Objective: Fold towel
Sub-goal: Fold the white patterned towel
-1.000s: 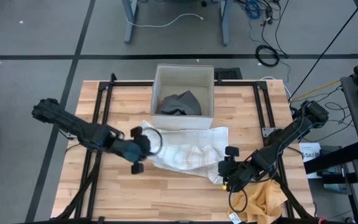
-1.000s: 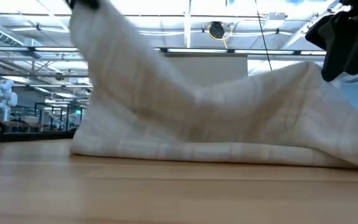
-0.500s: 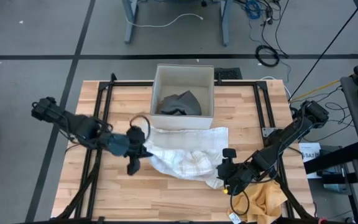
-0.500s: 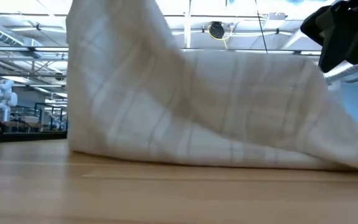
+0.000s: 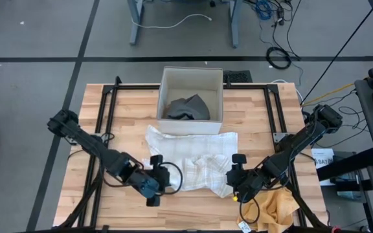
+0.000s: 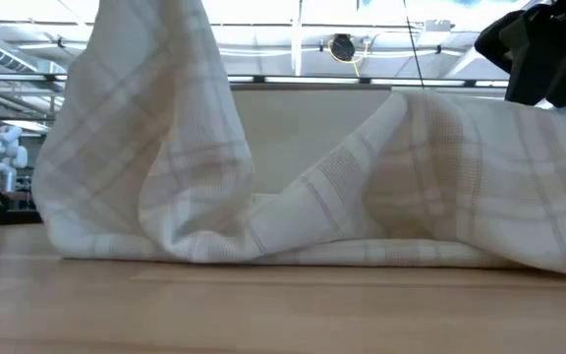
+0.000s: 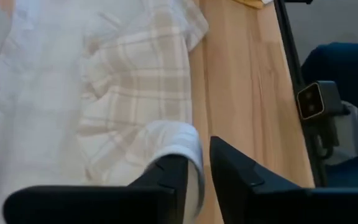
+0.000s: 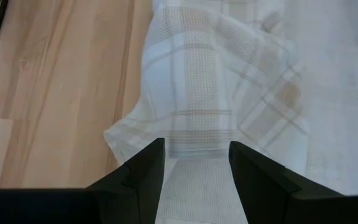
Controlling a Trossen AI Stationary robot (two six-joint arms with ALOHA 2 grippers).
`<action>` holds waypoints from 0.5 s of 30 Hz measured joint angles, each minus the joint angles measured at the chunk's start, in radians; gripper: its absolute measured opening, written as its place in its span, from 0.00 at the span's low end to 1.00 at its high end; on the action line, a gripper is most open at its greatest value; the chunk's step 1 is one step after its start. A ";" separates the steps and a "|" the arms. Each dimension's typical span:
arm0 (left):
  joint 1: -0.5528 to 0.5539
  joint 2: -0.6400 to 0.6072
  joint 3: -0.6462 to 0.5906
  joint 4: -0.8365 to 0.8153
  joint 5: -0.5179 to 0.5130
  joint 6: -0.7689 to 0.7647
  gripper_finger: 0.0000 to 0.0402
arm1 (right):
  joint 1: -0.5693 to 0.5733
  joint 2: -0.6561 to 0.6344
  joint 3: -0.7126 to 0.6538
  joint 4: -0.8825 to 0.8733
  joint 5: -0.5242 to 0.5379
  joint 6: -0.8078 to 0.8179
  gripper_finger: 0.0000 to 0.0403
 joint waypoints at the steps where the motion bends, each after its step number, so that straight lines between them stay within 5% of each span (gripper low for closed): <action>1: -0.001 -0.001 0.000 0.001 -0.012 0.007 0.20 | 0.000 0.000 0.000 0.000 0.000 0.000 0.42; 7: -0.018 -0.010 0.000 0.007 -0.095 0.056 0.27 | 0.000 0.000 0.000 0.037 0.000 -0.032 0.42; 15: 0.026 -0.001 0.000 -0.035 -0.062 0.097 0.29 | -0.026 0.004 0.000 0.422 0.119 -0.316 0.42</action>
